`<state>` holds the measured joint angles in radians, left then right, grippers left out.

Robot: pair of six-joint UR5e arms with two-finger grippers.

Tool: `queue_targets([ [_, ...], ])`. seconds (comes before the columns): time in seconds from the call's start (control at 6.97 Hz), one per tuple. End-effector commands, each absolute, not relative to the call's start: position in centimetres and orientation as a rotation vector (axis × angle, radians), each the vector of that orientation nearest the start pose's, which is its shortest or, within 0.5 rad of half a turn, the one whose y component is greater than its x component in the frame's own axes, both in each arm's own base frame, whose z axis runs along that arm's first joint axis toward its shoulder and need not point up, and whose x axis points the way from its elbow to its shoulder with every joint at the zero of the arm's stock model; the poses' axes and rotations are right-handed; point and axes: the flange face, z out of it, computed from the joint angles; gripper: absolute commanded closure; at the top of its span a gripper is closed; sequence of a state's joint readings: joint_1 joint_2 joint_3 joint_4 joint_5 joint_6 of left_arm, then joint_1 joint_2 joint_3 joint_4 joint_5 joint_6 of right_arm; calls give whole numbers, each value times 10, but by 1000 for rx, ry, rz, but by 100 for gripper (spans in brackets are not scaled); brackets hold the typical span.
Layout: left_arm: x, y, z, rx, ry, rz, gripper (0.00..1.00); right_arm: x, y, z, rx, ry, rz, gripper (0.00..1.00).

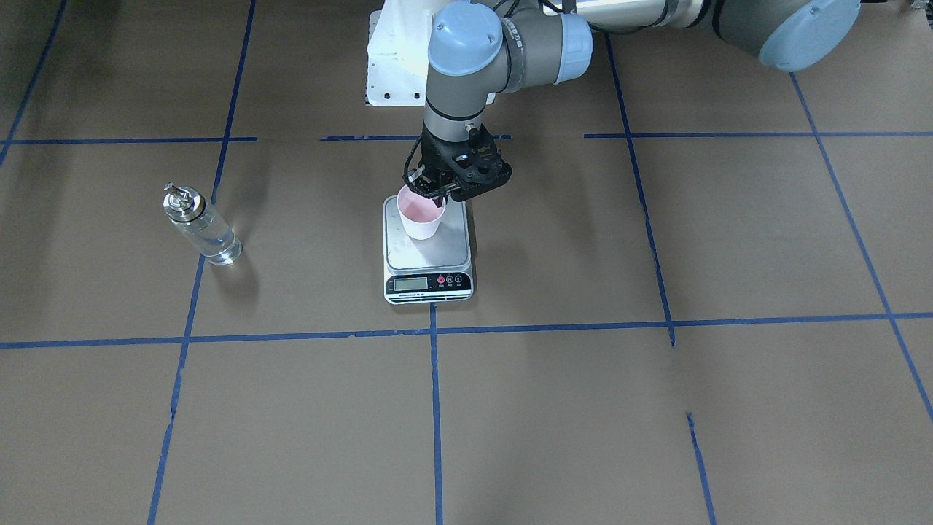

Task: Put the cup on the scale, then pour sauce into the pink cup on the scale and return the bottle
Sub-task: 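Carry the pink cup with the left gripper onto the scale and release, then withdraw the left gripper from the cup while the right gripper approaches the bottle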

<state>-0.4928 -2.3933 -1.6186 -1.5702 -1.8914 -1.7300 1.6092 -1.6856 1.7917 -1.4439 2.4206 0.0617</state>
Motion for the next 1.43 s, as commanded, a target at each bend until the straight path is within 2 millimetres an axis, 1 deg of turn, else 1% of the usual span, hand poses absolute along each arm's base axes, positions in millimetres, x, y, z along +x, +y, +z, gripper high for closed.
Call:
queue_targets([
  [0.0, 567, -422, 136, -142, 911, -446, 0, 76, -451, 585, 206, -848, -3, 0],
  [0.29, 559, -423, 128, -136, 931, -442, 0, 76, -451, 584, 207, -848, -4, 0],
  [0.43, 546, -423, 118, -123, 955, -417, 0, 76, -451, 582, 210, -848, -5, 0],
  [0.57, 536, -429, 117, -161, 949, -384, 0, 75, -452, 578, 212, -852, -2, 0],
  [0.72, 517, -429, 107, -159, 970, -338, 0, 68, -445, 541, 208, -864, 23, 0],
  [0.86, 506, -429, 102, -148, 972, -333, 0, 58, -420, 477, 147, -858, 34, 0],
  [1.0, 483, -434, 103, -125, 971, -301, 0, 46, -390, 421, 104, -856, 39, 0],
  [1.15, 439, -432, 117, -101, 966, -239, 0, 34, -371, 388, 101, -869, 81, 1],
  [1.29, 391, -434, 133, -60, 949, -181, 0, 18, -352, 360, 94, -886, 114, 1],
])
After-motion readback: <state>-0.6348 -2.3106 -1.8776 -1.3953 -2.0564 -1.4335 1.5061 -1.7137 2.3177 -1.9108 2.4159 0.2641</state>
